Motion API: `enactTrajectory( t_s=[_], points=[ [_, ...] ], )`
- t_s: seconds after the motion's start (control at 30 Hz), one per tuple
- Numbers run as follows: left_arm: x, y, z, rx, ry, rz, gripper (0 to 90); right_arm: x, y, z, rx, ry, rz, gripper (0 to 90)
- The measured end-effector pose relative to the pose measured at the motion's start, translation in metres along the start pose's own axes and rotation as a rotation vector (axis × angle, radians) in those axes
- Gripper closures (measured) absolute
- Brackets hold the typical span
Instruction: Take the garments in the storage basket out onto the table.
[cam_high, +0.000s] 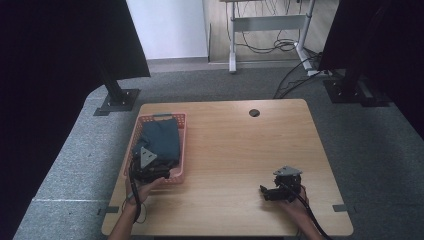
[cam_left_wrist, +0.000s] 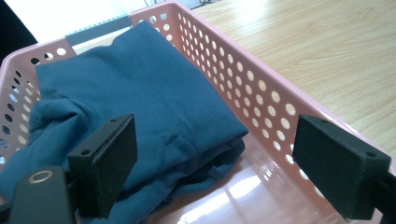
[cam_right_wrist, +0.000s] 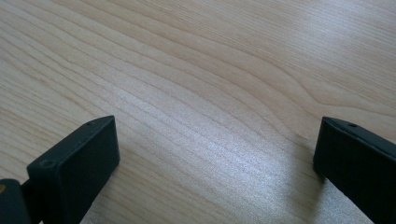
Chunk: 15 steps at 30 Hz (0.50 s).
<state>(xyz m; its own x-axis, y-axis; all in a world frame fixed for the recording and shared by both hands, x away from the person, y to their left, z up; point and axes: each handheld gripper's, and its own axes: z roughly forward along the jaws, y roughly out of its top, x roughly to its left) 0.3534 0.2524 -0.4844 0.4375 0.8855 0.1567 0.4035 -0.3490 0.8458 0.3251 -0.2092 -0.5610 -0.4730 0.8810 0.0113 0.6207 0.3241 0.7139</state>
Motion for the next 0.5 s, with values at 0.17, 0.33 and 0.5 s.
enactTrajectory(
  t_s=[0.17, 0.33, 0.5],
  points=[
    [0.001, 0.004, 0.003, 0.019, 0.011, 0.021, 14.0, 0.0, 0.0, 0.0, 0.0, 0.0, 0.0, 0.0],
    [0.003, 0.008, 0.007, 0.035, 0.012, 0.038, 14.3, 0.0, 0.0, 0.0, 0.0, 0.0, 0.0, 0.0],
    [0.005, 0.012, 0.011, 0.053, 0.005, 0.049, 14.4, 0.0, 0.0, 0.0, 0.0, 0.0, 0.0, 0.0]
  ],
)
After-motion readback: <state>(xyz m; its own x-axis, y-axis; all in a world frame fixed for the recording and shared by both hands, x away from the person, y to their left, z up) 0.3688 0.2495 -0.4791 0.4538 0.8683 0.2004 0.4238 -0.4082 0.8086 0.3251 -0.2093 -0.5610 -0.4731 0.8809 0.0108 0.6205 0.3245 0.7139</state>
